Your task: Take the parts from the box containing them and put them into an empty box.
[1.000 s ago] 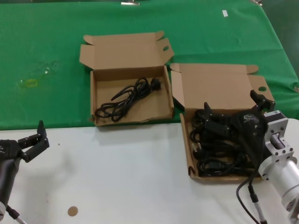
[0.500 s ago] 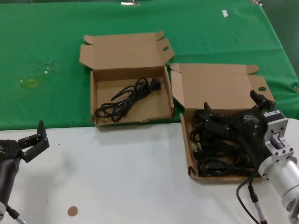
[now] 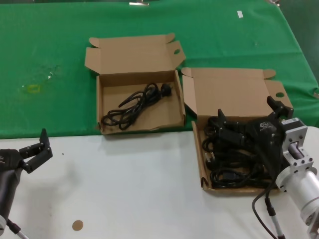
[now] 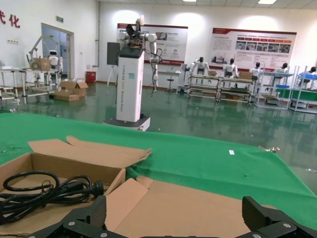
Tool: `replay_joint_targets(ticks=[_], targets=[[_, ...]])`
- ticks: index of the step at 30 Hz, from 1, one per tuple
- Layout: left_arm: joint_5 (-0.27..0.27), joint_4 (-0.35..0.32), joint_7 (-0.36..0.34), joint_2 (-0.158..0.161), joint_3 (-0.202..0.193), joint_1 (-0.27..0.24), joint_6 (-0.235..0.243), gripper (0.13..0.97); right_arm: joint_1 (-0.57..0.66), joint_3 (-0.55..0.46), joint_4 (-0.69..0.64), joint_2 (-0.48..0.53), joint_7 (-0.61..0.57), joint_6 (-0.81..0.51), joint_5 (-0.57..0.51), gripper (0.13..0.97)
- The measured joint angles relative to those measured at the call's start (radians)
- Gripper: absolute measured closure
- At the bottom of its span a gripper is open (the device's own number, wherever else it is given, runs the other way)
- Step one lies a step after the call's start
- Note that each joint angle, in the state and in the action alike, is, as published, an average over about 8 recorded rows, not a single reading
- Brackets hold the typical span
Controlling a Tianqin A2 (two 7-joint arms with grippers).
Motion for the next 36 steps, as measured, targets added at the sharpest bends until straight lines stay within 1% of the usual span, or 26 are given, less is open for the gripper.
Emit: replay_joint_targets(ticks=[36], targets=[[0.000, 0.000, 0.000, 0.000, 0.000, 0.000, 0.000, 0.132, 0.000, 0.000, 0.000, 0.000, 0.000, 0.000, 0.000, 0.129]])
